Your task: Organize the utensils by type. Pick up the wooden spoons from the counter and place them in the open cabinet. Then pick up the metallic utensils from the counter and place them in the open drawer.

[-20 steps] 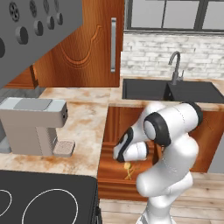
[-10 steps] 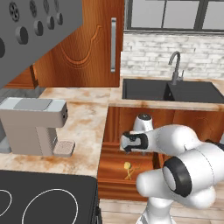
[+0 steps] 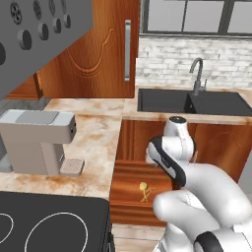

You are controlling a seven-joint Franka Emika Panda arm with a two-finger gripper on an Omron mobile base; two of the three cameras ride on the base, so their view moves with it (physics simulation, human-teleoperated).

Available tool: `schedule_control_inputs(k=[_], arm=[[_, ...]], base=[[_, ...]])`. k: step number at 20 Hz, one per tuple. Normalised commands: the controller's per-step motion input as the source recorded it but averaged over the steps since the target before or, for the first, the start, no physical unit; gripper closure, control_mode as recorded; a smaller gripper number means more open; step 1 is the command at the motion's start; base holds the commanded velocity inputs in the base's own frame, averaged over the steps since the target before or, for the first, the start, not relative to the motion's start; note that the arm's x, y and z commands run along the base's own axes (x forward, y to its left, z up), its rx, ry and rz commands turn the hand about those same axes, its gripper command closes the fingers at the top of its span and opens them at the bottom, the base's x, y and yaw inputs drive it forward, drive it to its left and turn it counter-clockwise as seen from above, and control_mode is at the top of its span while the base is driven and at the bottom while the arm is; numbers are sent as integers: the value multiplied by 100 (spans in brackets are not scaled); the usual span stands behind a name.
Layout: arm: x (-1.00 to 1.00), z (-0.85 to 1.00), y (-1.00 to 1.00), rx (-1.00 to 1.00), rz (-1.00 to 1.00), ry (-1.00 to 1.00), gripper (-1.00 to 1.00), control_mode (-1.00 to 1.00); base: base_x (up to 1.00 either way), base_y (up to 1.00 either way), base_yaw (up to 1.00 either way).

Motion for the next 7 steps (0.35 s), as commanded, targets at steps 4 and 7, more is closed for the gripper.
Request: schedule_control_inputs(k=[4,7], arm=[[-71,65,-27,0,0,0,-100,-100],[-79,63,-23,0,0,0,-100,-100]], base=[[0,0,0],[0,0,0]])
